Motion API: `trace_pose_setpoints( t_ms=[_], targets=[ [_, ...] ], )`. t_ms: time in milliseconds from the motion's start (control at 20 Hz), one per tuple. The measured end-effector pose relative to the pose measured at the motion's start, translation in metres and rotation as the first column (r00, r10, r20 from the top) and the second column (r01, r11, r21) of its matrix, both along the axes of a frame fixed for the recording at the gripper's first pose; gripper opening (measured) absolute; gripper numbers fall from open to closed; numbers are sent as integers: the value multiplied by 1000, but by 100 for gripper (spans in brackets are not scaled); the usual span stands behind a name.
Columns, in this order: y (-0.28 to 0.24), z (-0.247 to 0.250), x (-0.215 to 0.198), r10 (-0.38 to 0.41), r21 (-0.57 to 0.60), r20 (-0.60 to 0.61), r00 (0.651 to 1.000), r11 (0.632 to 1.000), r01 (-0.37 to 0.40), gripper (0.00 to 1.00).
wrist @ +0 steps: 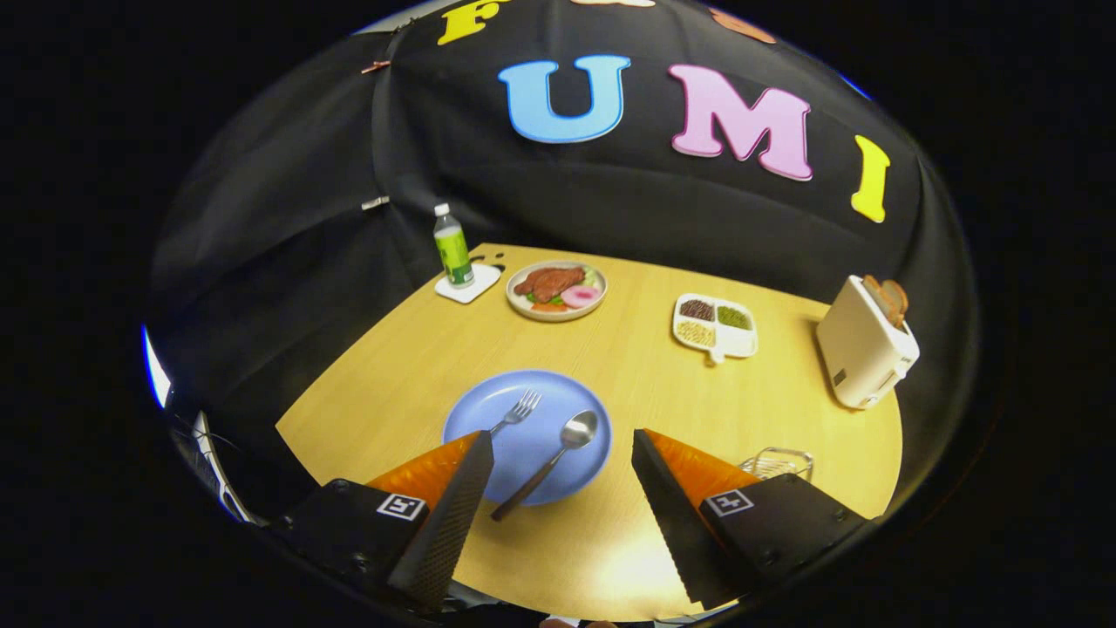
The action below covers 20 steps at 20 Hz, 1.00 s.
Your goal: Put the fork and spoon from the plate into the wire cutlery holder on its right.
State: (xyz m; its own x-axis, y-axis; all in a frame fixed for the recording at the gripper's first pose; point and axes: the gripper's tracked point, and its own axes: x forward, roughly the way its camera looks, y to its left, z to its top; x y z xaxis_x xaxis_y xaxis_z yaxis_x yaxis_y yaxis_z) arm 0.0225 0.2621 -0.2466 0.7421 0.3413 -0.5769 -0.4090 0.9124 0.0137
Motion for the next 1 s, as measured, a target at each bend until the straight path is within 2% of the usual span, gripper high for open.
trace_pose_setpoints(
  t_ms=[250, 550, 700, 850, 900, 1000],
  targets=[
    [21, -59, 15, 14, -61, -113, 993, 998, -21, 100],
    [36, -105, 24, 21, -114, -191, 981, 993, -44, 97],
    [37, -125, 24, -30, -105, -263, 964, 994, 2, 84],
    [32, -138, 27, -78, -108, -312, 947, 993, 46, 75],
    [30, -141, 26, -88, -117, -327, 941, 992, 52, 60],
    [26, -146, 27, -107, -136, -347, 932, 989, 62, 47]
  ],
)
